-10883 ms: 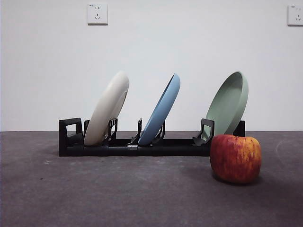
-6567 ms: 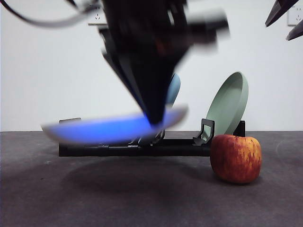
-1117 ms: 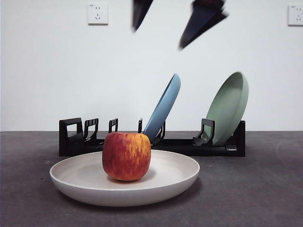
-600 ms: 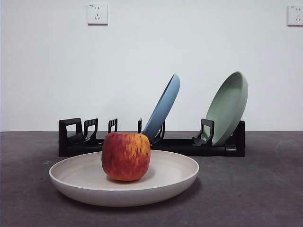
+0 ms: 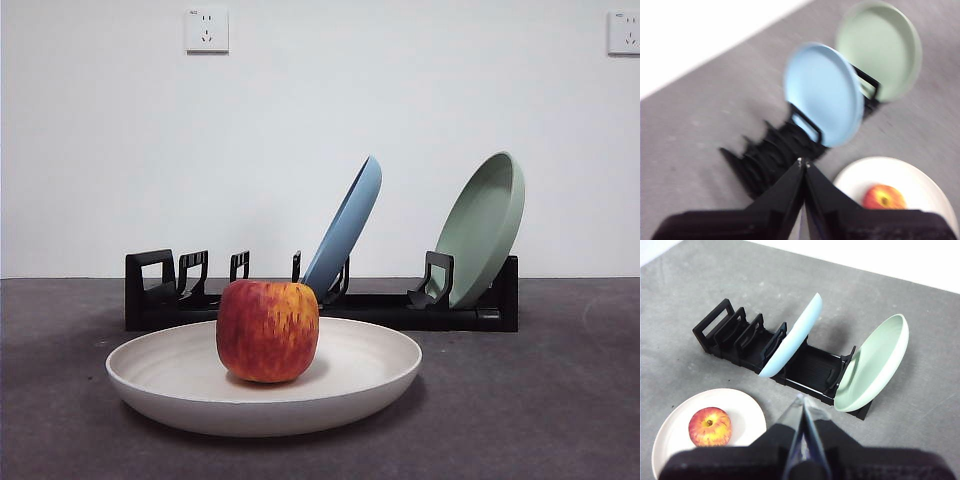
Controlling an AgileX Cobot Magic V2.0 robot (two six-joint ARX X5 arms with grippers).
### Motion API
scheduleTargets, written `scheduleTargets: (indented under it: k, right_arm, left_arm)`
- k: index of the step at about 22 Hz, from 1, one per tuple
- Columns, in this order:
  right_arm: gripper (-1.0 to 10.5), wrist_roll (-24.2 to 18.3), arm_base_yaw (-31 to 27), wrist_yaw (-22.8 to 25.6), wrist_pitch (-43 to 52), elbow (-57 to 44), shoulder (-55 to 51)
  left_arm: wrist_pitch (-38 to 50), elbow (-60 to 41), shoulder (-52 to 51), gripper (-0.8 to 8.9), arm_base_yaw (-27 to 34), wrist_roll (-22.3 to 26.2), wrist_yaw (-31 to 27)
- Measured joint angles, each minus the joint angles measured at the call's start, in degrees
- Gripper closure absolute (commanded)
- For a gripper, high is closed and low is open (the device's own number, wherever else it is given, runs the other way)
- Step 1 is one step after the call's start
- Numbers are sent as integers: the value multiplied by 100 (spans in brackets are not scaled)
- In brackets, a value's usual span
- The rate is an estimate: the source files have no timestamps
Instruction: Take the yellow plate from the plate rack,put the plate on the table,take the apple from the table,put the apple in the plate
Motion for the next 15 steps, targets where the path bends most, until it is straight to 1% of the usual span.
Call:
scheduleTargets:
  k: [2,5,8,11,15]
  right_arm:
    - [962,37,0,-2,509,-654,-369]
    - [962,260,0,0,1263,-1766,-927]
    - [962,507,0,7,1794,-2623,-1333]
    - [962,664,2,9,2249,-3209,-1659]
    - [962,841,4,11,2498,-3768,-2039]
  left_arm:
    - [483,-671,-501,822,144,-61,2]
    - [1261,-1963,-1399,822,245,-195,-4]
    - [1965,-3158,-2184,823,249,-413,-114]
    - [2446,-3998,-2717,822,249,-627,-269]
    - [2579,-4771,-3239,823,249,-859,-350]
